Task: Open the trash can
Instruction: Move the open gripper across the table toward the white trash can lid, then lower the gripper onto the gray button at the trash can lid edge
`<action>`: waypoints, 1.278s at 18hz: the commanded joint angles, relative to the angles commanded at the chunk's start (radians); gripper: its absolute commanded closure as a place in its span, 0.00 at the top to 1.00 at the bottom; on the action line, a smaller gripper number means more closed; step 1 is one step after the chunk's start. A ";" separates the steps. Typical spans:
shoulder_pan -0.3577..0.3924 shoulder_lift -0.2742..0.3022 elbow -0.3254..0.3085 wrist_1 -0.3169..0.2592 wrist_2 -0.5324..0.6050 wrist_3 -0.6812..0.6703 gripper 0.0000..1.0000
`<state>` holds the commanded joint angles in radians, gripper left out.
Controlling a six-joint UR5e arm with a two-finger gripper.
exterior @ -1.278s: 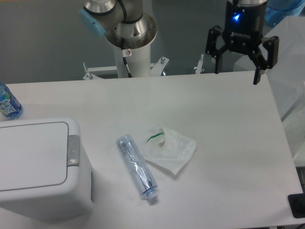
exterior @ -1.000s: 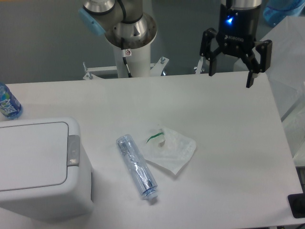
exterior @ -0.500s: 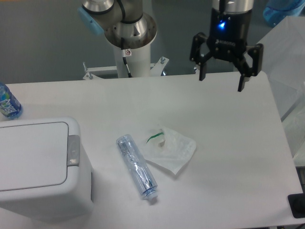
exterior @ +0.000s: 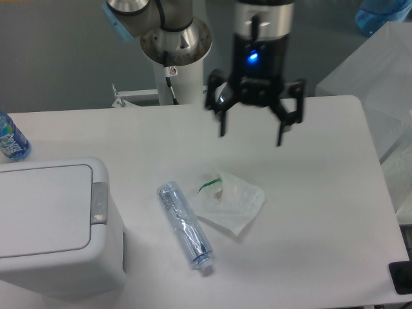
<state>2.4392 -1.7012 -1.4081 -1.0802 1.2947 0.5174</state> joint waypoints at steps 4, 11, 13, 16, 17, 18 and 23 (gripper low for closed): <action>-0.101 -0.032 -0.014 0.040 0.011 -0.135 1.00; -0.173 -0.080 -0.009 0.094 0.006 -0.373 1.00; -0.175 -0.081 -0.015 0.094 0.005 -0.385 1.00; -0.178 -0.087 -0.019 0.094 0.005 -0.390 1.00; -0.178 -0.089 -0.018 0.094 0.006 -0.390 1.00; -0.178 -0.094 -0.018 0.094 0.006 -0.390 1.00; -0.190 -0.114 -0.020 0.094 0.009 -0.418 1.00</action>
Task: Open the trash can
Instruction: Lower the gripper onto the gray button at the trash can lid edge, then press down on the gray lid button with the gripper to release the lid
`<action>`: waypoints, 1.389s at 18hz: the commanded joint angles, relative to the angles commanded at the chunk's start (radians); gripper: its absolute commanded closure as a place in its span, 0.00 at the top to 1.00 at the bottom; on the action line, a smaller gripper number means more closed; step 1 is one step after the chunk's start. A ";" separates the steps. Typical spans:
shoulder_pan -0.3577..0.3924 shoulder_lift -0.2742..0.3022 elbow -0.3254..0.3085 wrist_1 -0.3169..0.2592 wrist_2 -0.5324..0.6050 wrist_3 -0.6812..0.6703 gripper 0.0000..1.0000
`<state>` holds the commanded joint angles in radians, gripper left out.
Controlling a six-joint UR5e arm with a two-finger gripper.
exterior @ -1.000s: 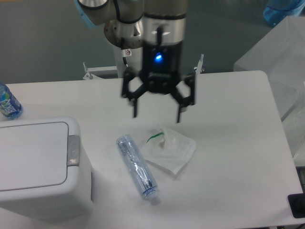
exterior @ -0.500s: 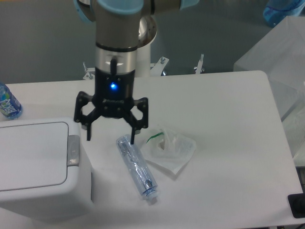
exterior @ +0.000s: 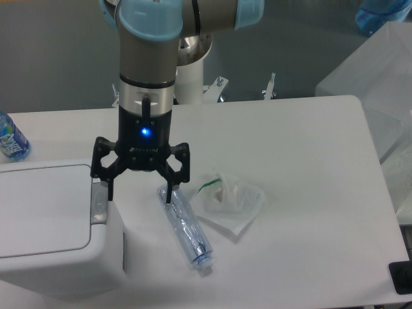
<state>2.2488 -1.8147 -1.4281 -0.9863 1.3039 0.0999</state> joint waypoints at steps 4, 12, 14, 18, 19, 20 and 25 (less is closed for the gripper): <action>-0.002 -0.008 -0.003 0.000 0.000 -0.026 1.00; -0.008 -0.017 -0.003 0.000 0.000 -0.026 1.00; -0.009 -0.017 -0.005 0.000 0.000 -0.026 1.00; -0.009 -0.018 -0.012 0.000 0.000 -0.026 1.00; -0.009 -0.017 -0.014 0.000 0.000 -0.026 1.00; -0.009 -0.017 -0.014 0.000 0.000 -0.026 1.00; -0.014 -0.018 -0.015 0.000 0.000 -0.025 1.00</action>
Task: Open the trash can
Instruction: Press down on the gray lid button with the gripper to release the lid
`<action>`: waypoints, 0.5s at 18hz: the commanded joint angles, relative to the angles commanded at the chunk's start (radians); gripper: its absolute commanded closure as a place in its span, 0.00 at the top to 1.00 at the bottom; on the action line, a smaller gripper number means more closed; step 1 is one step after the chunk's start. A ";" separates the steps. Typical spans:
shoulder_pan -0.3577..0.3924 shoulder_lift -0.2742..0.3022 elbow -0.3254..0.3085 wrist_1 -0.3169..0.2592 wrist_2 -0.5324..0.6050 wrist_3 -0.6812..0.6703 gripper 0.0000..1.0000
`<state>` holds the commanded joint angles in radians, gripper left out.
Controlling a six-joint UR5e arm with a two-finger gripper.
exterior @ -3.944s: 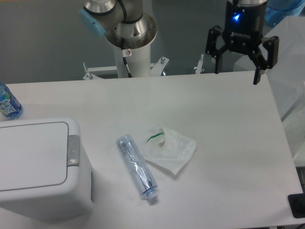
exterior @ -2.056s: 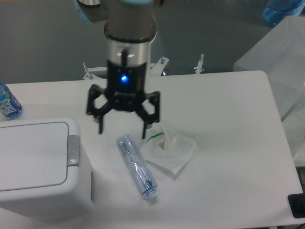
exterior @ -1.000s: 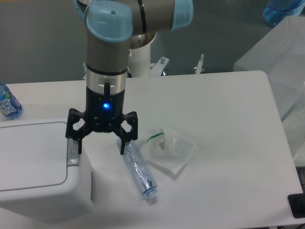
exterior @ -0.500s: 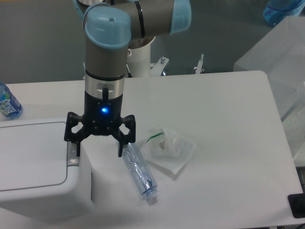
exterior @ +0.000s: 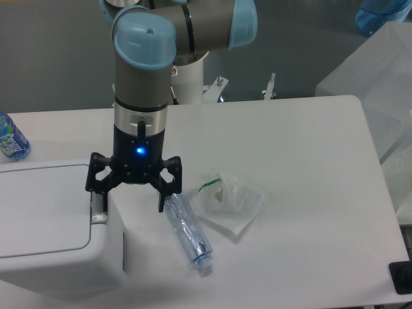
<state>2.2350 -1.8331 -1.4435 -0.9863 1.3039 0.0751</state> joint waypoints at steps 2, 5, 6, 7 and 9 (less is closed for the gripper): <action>0.000 -0.002 0.000 0.000 0.000 -0.002 1.00; 0.000 -0.005 0.003 0.002 0.000 0.000 1.00; 0.000 -0.005 0.008 0.002 0.000 0.000 1.00; 0.000 -0.003 0.018 0.002 0.000 0.003 1.00; 0.000 -0.005 0.057 0.002 0.000 0.015 1.00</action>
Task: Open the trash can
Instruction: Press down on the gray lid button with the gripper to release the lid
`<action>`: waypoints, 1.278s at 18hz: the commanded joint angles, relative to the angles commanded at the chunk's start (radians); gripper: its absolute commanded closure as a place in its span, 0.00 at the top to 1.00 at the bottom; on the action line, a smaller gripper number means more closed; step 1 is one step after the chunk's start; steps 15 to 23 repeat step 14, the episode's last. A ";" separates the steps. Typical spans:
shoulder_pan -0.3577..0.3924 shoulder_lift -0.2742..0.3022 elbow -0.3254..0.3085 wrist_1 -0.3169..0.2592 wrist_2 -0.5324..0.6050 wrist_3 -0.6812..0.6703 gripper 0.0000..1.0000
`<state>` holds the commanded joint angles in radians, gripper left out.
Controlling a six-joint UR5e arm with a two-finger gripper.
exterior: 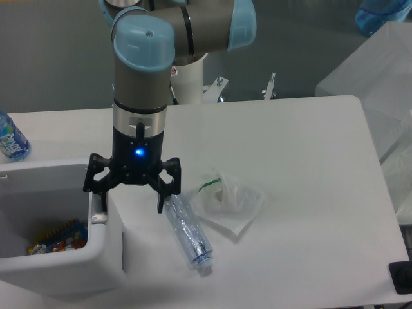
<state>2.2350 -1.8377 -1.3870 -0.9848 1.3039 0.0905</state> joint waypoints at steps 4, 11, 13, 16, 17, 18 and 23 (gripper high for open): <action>0.024 -0.003 0.071 0.002 0.003 0.096 1.00; 0.120 0.020 0.054 -0.020 0.155 0.274 1.00; 0.127 0.020 0.046 -0.060 0.208 0.365 1.00; 0.135 0.020 0.043 -0.073 0.222 0.397 1.00; 0.135 0.020 0.043 -0.073 0.222 0.397 1.00; 0.135 0.020 0.043 -0.073 0.222 0.397 1.00; 0.135 0.020 0.043 -0.073 0.222 0.397 1.00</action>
